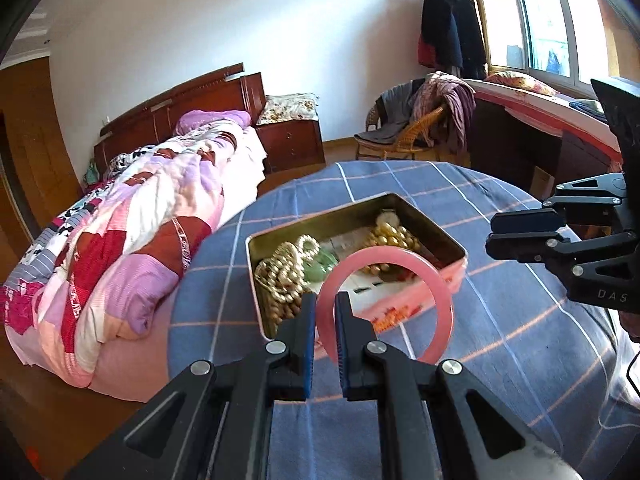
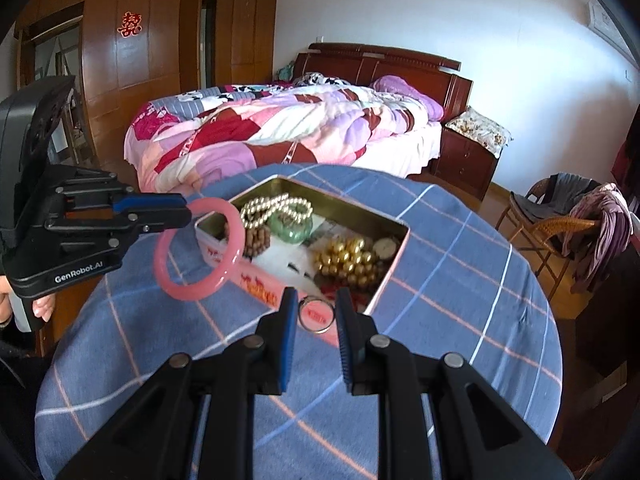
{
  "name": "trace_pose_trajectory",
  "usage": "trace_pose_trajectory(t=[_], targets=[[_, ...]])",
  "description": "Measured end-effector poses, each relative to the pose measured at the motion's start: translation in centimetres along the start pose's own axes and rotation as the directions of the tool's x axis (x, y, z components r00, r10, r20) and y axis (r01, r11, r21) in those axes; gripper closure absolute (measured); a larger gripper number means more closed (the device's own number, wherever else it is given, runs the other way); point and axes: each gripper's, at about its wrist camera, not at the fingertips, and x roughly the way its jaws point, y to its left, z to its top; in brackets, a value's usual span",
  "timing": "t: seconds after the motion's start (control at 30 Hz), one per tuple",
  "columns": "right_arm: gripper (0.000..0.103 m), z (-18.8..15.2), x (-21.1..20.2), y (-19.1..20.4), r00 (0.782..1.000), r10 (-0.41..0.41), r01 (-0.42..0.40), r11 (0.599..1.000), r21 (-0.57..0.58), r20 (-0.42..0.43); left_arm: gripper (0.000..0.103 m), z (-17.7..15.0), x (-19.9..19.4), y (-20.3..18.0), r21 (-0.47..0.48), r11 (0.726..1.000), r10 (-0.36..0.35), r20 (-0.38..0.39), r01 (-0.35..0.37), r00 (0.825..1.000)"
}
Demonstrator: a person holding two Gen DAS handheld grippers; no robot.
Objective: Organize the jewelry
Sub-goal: 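Carry the pink bangle and silver ring over the pink tin with both tools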
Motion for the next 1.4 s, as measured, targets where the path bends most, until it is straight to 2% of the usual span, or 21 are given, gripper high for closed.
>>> trace_pose_trajectory(t=[0.47,1.0,1.4], targets=[[0.081,3.1,1.7,-0.7,0.999,-0.027,0.026,1.0,0.004,0.025,0.095,1.9,2.0,1.8,-0.004,0.999,0.048,-0.002,-0.048,0.999],[0.081,4.6,3.6,-1.6,0.999,-0.048,0.047,0.999,0.019,0.006,0.095,3.9,4.2,2.8,0.0,0.998,0.069,-0.01,-0.069,0.998],[0.081,5.0,5.6,-1.6,0.997,-0.072,0.072,0.997,0.025,-0.018,0.095,4.1,5.9,4.1,-0.016,0.995,0.093,-0.026,-0.094,0.995]])
